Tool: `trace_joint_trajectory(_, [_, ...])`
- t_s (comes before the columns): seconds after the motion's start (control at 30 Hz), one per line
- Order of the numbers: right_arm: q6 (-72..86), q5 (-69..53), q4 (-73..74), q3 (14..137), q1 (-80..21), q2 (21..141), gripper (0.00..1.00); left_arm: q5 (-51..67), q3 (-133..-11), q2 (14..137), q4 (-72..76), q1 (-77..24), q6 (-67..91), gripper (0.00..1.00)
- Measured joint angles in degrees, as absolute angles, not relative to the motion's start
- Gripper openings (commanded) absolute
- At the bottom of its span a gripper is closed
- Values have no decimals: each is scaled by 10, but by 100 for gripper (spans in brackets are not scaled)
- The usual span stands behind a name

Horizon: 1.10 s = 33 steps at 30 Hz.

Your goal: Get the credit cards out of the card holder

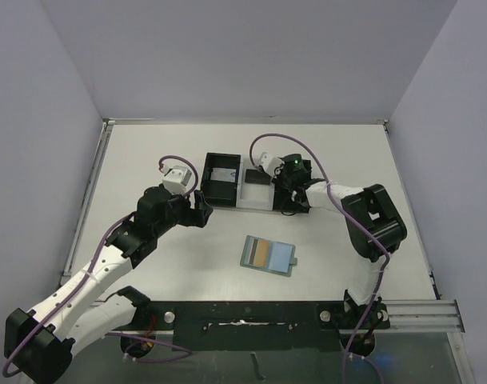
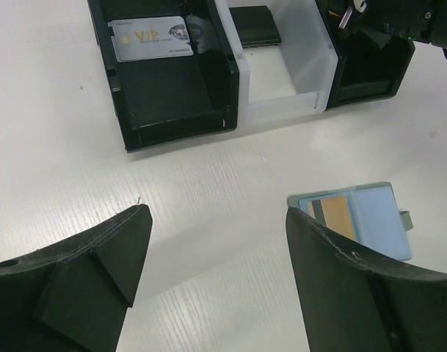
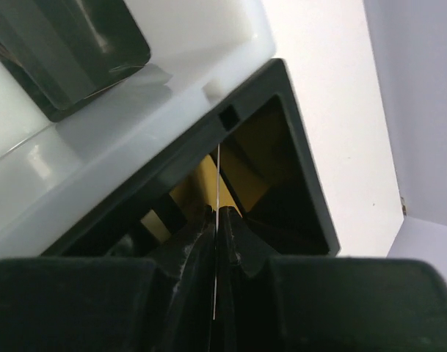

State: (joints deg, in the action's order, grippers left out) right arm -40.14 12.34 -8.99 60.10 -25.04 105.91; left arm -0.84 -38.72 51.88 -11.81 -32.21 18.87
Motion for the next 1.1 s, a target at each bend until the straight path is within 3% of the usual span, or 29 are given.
trace_joint_trajectory(0.13, [-418, 118, -93, 601, -248, 1077, 13, -8, -387, 519, -118, -322, 188, 73])
trace_joint_trajectory(0.33, [-426, 105, -91, 601, -239, 1077, 31, -8, -387, 519, -118, -322, 188, 73])
trace_joint_trajectory(1.1, [-425, 66, -44, 601, -222, 1061, 60, 11, -387, 526, -118, -322, 188, 73])
